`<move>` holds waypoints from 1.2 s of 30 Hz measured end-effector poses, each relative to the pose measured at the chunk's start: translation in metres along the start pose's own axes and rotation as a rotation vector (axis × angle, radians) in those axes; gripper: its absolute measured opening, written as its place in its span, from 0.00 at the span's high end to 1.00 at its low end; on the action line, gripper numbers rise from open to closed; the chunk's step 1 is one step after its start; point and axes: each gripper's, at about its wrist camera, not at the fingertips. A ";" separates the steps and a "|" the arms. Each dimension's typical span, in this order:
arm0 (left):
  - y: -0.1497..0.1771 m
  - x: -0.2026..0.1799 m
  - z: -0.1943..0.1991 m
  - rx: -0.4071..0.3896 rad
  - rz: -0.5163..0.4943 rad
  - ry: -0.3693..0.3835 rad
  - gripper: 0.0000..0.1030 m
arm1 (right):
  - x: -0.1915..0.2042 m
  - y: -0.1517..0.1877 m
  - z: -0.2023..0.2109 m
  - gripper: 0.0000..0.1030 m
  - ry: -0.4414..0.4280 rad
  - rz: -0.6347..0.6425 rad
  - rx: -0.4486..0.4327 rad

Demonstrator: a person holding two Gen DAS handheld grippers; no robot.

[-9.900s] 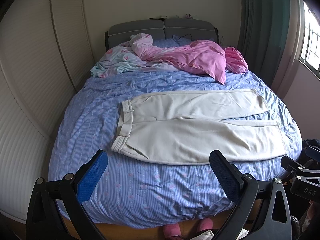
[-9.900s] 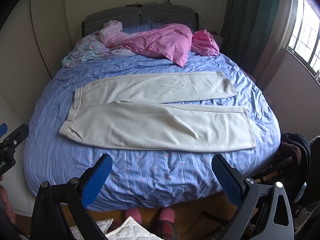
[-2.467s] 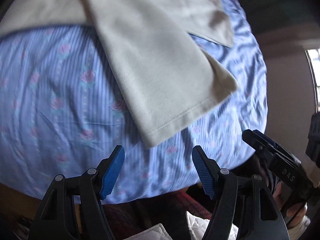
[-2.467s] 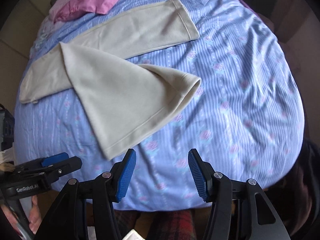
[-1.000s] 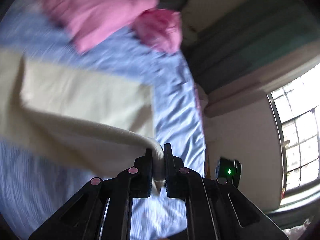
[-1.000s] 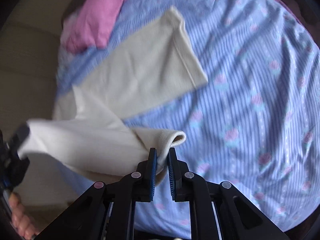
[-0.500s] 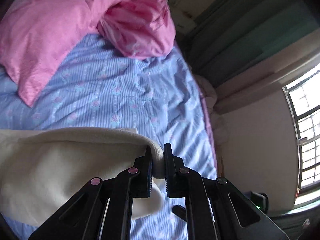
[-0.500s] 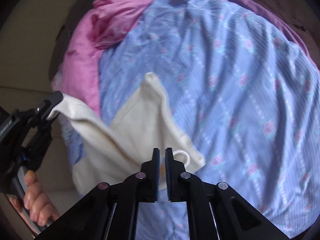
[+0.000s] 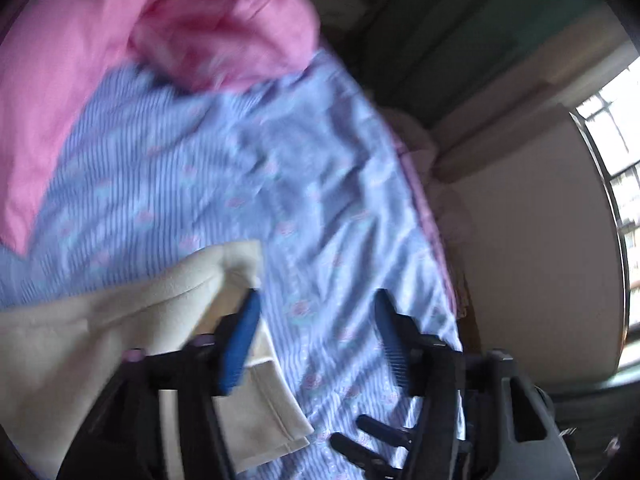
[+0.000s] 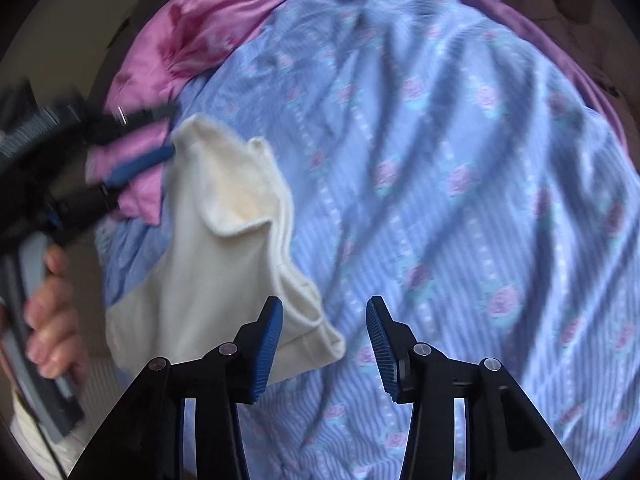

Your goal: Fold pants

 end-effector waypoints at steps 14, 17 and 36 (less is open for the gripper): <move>0.206 0.062 0.044 0.200 0.144 -0.203 0.27 | 0.033 0.015 -0.042 0.56 0.070 0.321 0.064; 0.244 0.075 0.039 0.246 0.265 -0.180 0.28 | 0.036 0.012 -0.050 0.56 0.079 0.344 0.067; 0.274 0.066 0.062 0.185 0.374 -0.130 0.29 | 0.049 0.043 -0.015 0.88 0.129 0.328 0.124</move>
Point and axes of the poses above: each gripper's, at about its wrist camera, not at the fingertips, and z roughly against the way its jaws point, x to its left, y to its underside, and after that the axes turned 12 degrees about -z, right-handed
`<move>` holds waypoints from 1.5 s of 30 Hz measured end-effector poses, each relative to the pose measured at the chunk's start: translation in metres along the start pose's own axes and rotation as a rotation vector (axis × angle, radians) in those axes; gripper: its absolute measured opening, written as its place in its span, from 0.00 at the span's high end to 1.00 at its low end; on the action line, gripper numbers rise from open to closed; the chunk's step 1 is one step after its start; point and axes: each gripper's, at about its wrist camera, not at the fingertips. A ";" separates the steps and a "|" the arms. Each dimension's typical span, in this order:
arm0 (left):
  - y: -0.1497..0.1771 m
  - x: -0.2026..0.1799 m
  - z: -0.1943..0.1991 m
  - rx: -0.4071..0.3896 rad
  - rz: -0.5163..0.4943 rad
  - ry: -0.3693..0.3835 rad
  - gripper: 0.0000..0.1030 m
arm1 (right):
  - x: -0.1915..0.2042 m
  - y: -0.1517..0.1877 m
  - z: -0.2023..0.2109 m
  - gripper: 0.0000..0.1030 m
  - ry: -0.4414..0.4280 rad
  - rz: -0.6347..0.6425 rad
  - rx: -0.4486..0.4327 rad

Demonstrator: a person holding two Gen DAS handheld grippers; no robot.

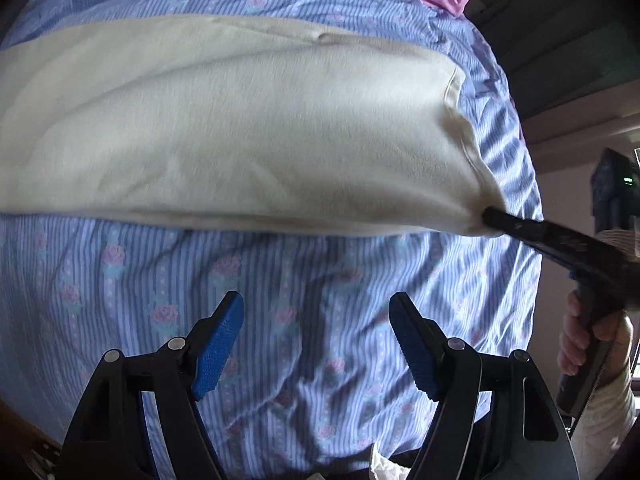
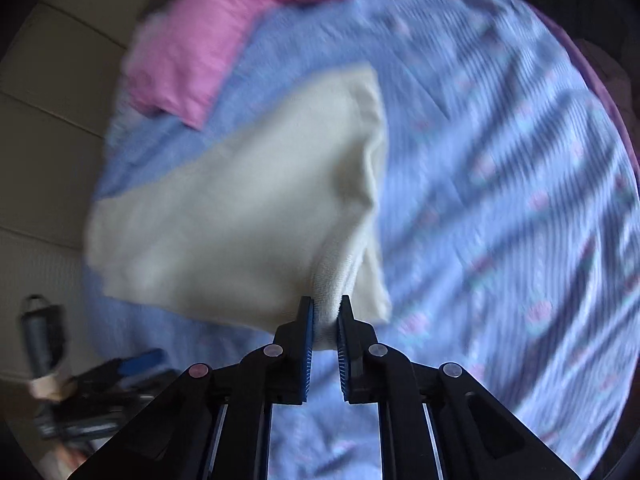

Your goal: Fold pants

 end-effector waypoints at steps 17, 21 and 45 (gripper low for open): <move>-0.012 0.025 0.058 -0.128 -0.192 -0.100 0.28 | 0.051 0.026 0.036 0.58 0.203 0.085 -0.174; -0.060 0.037 0.084 -0.187 -0.388 -0.131 0.27 | 0.086 0.007 0.045 0.58 0.159 0.197 -0.218; -0.227 0.084 -0.044 0.086 -0.822 -0.181 0.45 | 0.147 -0.054 -0.056 0.58 0.173 0.034 -0.241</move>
Point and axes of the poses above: each gripper's, at about its wrist camera, not at the fingertips, and z roughly against the way its jaws point, x to its left, y to its underside, and after that the axes turned 12 degrees about -z, right-handed
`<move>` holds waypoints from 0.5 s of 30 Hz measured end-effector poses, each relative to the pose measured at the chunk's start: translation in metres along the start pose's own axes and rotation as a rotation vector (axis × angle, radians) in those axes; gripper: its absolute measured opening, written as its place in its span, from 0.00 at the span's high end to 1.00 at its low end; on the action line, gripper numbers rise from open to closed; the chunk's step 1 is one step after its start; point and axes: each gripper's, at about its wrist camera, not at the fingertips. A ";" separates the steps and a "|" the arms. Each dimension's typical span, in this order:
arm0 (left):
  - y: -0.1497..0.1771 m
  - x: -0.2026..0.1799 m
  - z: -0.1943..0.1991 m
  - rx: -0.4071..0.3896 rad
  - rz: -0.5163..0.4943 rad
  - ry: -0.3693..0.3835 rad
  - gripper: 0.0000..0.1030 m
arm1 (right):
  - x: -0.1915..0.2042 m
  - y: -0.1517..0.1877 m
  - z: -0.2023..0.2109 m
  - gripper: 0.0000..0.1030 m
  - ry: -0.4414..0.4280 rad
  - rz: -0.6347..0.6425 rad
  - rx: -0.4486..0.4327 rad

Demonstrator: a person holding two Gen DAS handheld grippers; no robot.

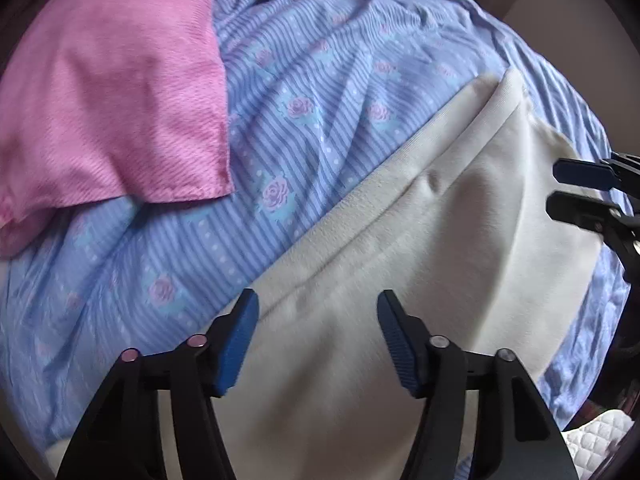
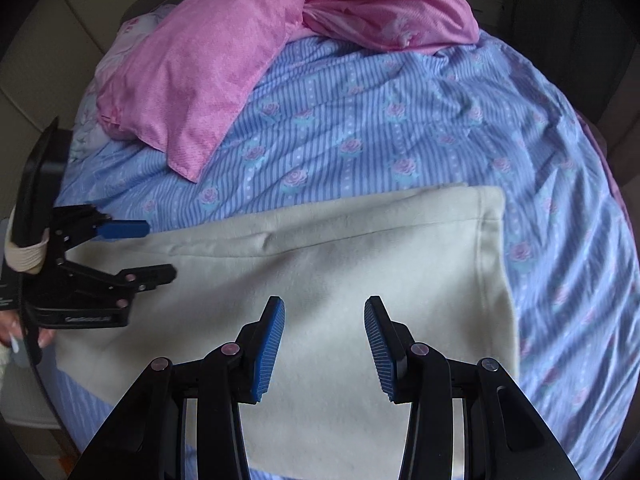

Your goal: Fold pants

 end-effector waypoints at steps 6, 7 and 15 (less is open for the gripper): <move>-0.008 -0.002 -0.023 0.031 -0.027 0.016 0.60 | 0.002 0.006 -0.009 0.58 0.002 -0.019 0.008; -0.008 -0.004 -0.026 0.037 -0.030 0.017 0.63 | 0.001 0.006 -0.010 0.58 0.003 -0.021 0.009; -0.002 -0.007 -0.003 -0.040 0.008 -0.035 0.91 | -0.014 0.000 -0.009 0.58 0.010 -0.066 0.001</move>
Point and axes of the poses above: each gripper's, at about its wrist camera, not at the fingertips, and z roughly against the way its jaws point, x to its left, y to its underside, and after that the axes turned 12 degrees about -z, right-handed
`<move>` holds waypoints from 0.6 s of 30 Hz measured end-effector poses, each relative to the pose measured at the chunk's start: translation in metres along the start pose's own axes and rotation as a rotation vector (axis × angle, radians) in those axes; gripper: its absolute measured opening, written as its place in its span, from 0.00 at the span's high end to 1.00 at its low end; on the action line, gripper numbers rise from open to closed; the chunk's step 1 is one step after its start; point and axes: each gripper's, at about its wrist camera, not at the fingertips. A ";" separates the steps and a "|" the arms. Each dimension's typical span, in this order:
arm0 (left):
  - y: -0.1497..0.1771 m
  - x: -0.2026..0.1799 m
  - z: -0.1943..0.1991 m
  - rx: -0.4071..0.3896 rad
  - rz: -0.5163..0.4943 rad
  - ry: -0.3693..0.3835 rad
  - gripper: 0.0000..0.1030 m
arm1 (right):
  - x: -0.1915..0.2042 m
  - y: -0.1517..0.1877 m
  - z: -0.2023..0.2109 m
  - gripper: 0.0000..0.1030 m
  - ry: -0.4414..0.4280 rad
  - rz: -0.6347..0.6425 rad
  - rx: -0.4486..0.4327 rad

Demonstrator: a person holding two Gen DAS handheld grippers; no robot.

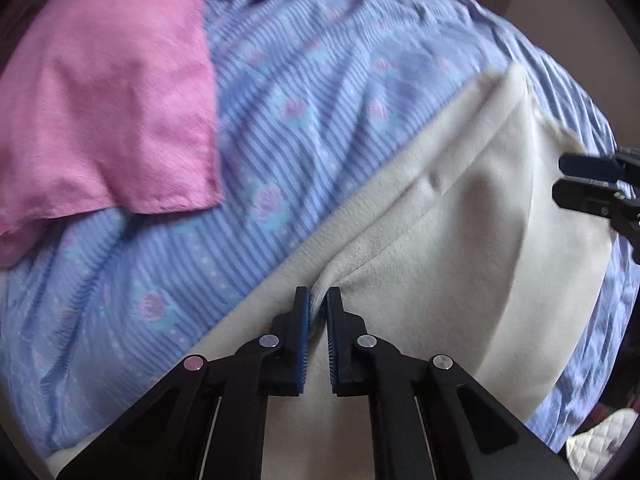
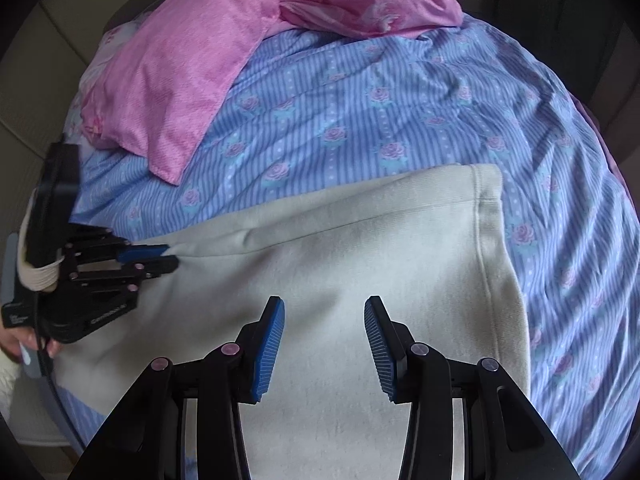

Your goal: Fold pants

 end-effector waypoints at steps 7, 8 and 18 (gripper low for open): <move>-0.005 0.032 0.025 -0.100 0.137 -0.102 0.98 | -0.027 -0.023 0.010 0.58 0.025 -0.083 -0.080; -0.006 0.039 0.026 -0.110 0.168 -0.103 0.98 | -0.032 -0.028 0.010 0.58 0.034 -0.097 -0.093; -0.016 0.027 0.021 -0.075 0.064 0.071 0.50 | -0.057 -0.058 0.008 0.58 0.051 -0.107 -0.122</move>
Point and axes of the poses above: each gripper's, at about its wrist camera, not at the fingertips, and z roughly against the way its jaws point, x to its left, y to its underside, and after that the axes turned 12 degrees about -z, right-handed
